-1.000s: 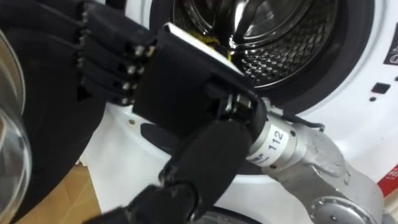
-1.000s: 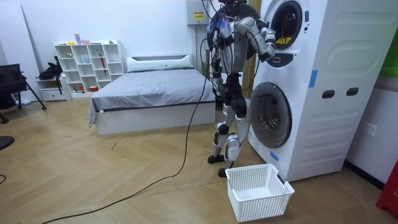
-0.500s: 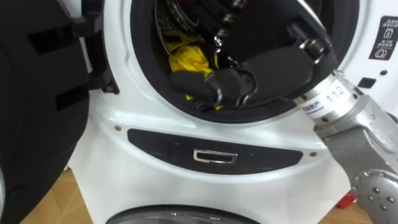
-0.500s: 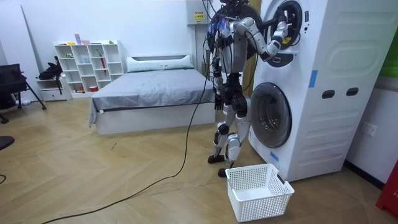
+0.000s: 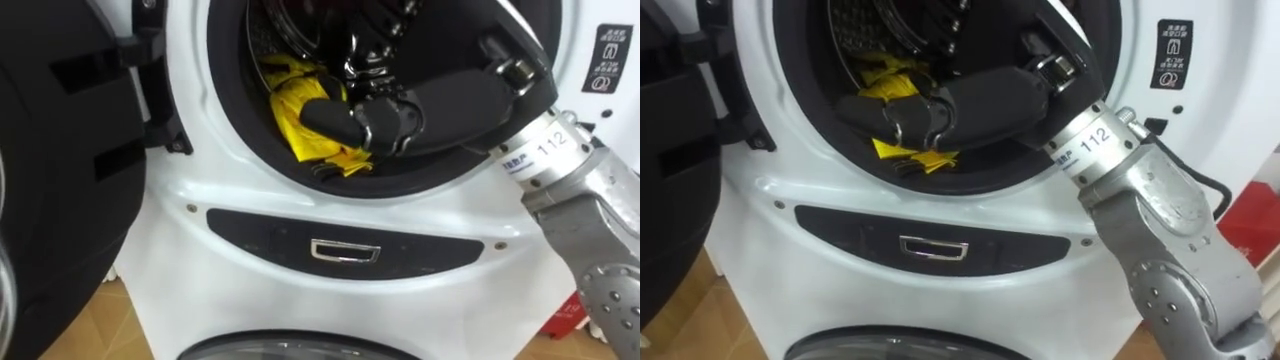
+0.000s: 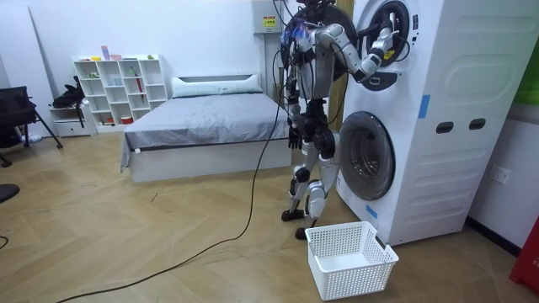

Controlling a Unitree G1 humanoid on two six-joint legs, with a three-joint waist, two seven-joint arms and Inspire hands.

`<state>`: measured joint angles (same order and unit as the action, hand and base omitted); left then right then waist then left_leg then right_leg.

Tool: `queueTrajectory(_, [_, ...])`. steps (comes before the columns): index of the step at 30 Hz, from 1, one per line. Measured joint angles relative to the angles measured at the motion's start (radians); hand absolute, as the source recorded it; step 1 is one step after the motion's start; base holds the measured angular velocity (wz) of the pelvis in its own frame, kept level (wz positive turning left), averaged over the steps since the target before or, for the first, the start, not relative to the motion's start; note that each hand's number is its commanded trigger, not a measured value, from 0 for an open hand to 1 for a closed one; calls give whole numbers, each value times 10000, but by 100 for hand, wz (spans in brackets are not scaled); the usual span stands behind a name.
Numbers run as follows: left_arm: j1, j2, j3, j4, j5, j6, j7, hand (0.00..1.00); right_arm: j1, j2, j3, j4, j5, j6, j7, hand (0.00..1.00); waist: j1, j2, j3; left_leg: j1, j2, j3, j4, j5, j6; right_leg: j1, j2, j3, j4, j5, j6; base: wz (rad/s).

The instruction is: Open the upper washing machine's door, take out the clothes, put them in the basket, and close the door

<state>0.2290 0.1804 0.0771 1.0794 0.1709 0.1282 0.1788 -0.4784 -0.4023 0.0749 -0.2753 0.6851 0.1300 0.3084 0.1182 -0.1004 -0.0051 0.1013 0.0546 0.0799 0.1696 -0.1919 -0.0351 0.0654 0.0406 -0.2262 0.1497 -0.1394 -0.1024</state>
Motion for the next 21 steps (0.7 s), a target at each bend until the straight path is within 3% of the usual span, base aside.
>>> queueTrajectory(4, [-10, 31, -9, -16, -13, 83, -2, 0, 0, -109, 210, 455, -815, 37, -11, 0, 24, -142, 0, 39, -1, -11, 4, 0, 0, -25, -8, -22, 1, -28, -6, 0])
queueTrajectory(7, [-28, 102, 7, -90, -6, 174, -130, 0, -4, -122, 249, 842, -1611, 42, 14, 0, 134, -318, -47, 103, -6, -27, -3, 0, 0, 12, -10, -21, 17, -42, -5, 0])
queueTrajectory(11, [-162, 321, 3, -81, -7, 199, -163, 0, -32, -365, 417, 1498, -3459, 241, 27, 0, 305, -586, 12, 112, -4, -24, -21, 0, 0, 46, -3, -19, 23, -50, -11, 0])
queueTrajectory(17, [-195, 322, 222, -70, -12, 331, -312, 0, -519, -354, 598, 2084, -5160, 354, 107, 0, 303, -633, 44, -7, -72, -148, -21, 3, 6, -9, -84, -148, 27, -74, 51, 5])
queueTrajectory(21, [-183, 304, 239, -94, -6, 343, -326, 0, -708, -351, 709, 2433, -5468, 351, 128, 0, 286, -650, 40, -33, -101, -162, -16, 33, 54, -126, -140, -212, 94, -103, 58, 2])
